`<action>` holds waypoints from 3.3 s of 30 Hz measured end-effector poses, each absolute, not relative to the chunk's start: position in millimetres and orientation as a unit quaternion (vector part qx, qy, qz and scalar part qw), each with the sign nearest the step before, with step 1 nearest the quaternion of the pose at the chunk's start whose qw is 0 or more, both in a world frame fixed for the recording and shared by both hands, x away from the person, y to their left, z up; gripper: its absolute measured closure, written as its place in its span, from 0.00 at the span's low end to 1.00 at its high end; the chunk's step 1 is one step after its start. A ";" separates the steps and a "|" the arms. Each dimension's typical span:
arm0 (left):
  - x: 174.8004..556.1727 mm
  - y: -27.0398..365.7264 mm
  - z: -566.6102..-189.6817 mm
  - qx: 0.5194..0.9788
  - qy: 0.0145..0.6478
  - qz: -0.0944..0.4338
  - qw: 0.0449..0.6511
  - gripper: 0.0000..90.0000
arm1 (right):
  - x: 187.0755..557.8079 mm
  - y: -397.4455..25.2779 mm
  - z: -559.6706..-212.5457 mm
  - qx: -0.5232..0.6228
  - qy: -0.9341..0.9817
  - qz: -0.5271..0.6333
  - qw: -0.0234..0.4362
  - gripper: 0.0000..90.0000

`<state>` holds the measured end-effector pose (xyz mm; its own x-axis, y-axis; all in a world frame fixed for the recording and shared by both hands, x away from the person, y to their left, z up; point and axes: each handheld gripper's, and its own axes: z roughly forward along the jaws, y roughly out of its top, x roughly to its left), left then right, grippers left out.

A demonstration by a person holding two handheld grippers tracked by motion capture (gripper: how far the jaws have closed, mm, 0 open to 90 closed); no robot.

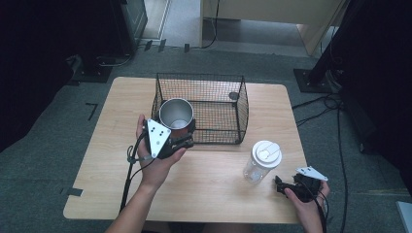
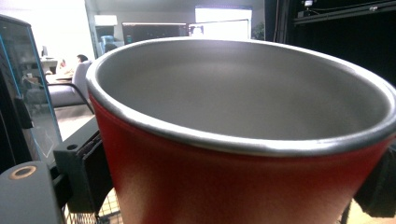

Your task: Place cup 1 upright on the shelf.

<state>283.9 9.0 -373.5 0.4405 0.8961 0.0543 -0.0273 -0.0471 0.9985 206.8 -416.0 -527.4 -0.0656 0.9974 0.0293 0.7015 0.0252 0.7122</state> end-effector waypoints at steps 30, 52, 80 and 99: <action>362.3 -4.6 -392.2 0.629 0.395 0.393 0.541 0.09 | 206.9 -416.1 -527.5 0.634 0.669 0.291 0.254 0.00; 409.0 -20.9 -415.4 0.702 0.447 0.318 0.453 0.09 | 206.8 -416.0 -527.4 0.635 0.669 0.292 0.254 0.00; 430.5 -17.3 -425.7 0.750 0.499 0.262 0.345 0.07 | 206.9 -416.1 -527.5 0.634 0.670 0.292 0.254 0.00; 421.1 -18.9 -412.3 0.750 0.494 0.270 0.347 0.00 | 206.8 -416.0 -527.4 0.634 0.669 0.291 0.254 0.00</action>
